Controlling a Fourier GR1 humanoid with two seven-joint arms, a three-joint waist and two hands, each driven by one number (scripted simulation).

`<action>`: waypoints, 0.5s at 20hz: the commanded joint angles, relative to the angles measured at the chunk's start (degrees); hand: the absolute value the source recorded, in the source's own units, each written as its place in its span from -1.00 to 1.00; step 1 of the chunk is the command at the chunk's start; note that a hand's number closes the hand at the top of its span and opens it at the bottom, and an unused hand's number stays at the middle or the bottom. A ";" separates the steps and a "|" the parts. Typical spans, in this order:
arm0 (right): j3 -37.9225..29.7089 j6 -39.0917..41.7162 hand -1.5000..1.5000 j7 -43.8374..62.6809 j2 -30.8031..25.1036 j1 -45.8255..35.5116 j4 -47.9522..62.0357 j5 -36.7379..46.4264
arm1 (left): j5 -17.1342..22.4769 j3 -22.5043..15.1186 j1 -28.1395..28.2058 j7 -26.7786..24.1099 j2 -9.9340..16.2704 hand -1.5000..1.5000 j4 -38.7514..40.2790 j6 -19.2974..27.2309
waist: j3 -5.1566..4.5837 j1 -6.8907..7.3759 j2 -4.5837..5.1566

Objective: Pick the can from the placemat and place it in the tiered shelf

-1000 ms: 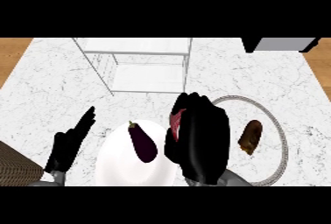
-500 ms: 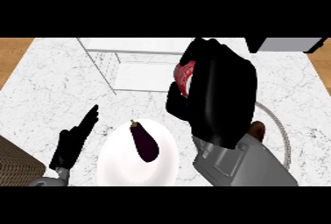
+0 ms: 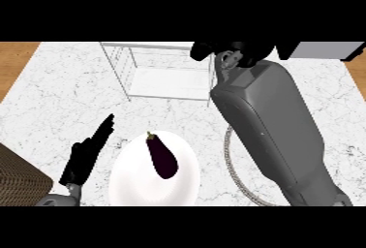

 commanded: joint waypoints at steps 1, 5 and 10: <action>-6.02 -2.83 1.00 -1.63 -1.96 -5.46 11.38 -0.54 | 0.22 0.59 -1.05 3.89 0.70 0.00 -3.08 -0.33 | 0.17 -0.18 0.35; -8.70 -7.62 1.00 -7.28 -1.81 -9.14 24.78 -1.21 | -0.43 0.66 0.53 -1.72 0.14 0.00 0.86 -0.83 | 0.09 0.70 0.88; -11.55 -13.93 1.00 -10.21 -0.11 -12.98 36.30 -1.62 | -1.67 -1.67 0.19 2.04 -1.20 0.00 -2.90 -0.18 | 0.13 1.72 1.13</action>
